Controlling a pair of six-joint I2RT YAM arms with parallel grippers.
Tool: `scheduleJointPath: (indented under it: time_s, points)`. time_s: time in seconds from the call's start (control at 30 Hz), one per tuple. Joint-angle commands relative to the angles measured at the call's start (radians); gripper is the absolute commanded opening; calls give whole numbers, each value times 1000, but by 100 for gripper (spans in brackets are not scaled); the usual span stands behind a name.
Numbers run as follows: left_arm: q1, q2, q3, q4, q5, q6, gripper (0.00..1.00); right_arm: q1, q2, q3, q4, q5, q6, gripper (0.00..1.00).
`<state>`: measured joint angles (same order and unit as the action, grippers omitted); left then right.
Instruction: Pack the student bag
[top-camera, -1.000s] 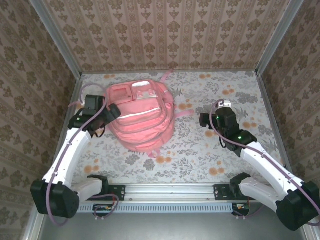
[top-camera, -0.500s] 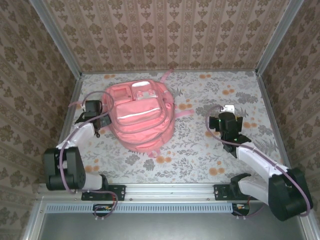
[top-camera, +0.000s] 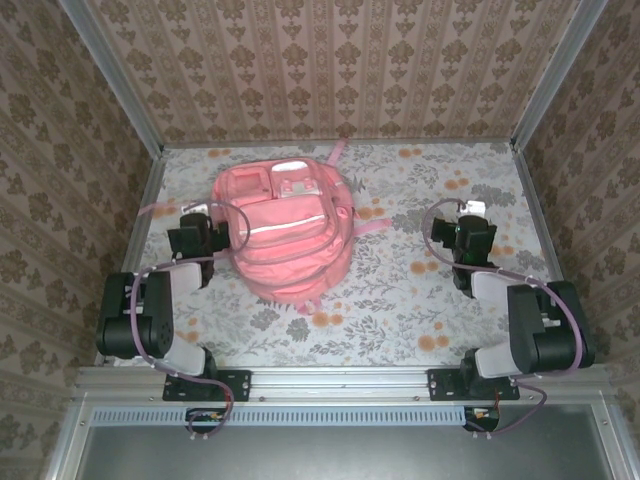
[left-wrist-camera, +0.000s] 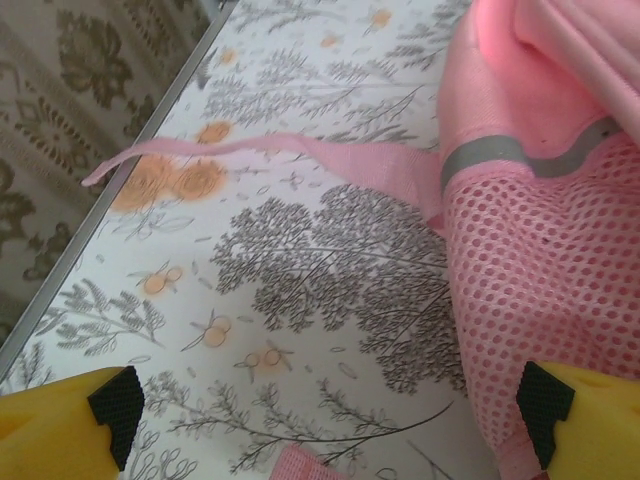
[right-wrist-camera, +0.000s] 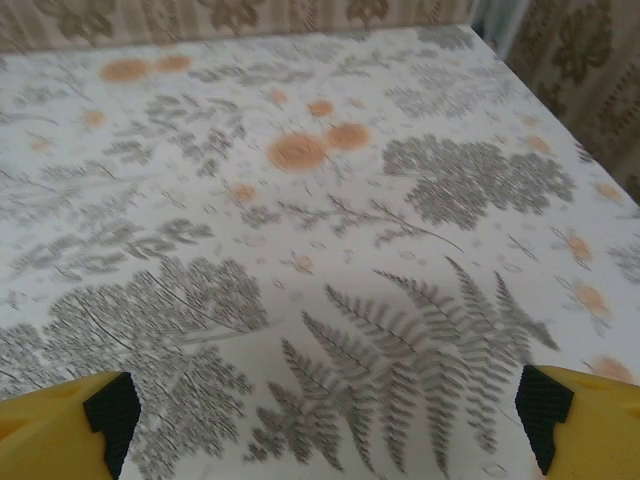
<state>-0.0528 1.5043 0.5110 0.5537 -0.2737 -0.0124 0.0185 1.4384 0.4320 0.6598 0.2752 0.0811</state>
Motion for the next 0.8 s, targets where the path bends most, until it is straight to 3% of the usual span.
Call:
scheduleJointPath:
  time_s: [0.0, 0.07, 0.23, 0.77]
  points:
    - [6, -2, -74, 211, 147, 54, 100, -2, 94, -93, 328, -142, -25, 100]
    - [8, 43, -120, 352, 203, 88, 100, 4, 79, -90, 302, -140, -27, 100]
    - [24, 31, -104, 296, 220, 61, 100, 3, 91, -36, 218, -125, -23, 100]
    - [27, 30, -105, 293, 225, 60, 100, 5, 90, -39, 219, -125, -26, 100]
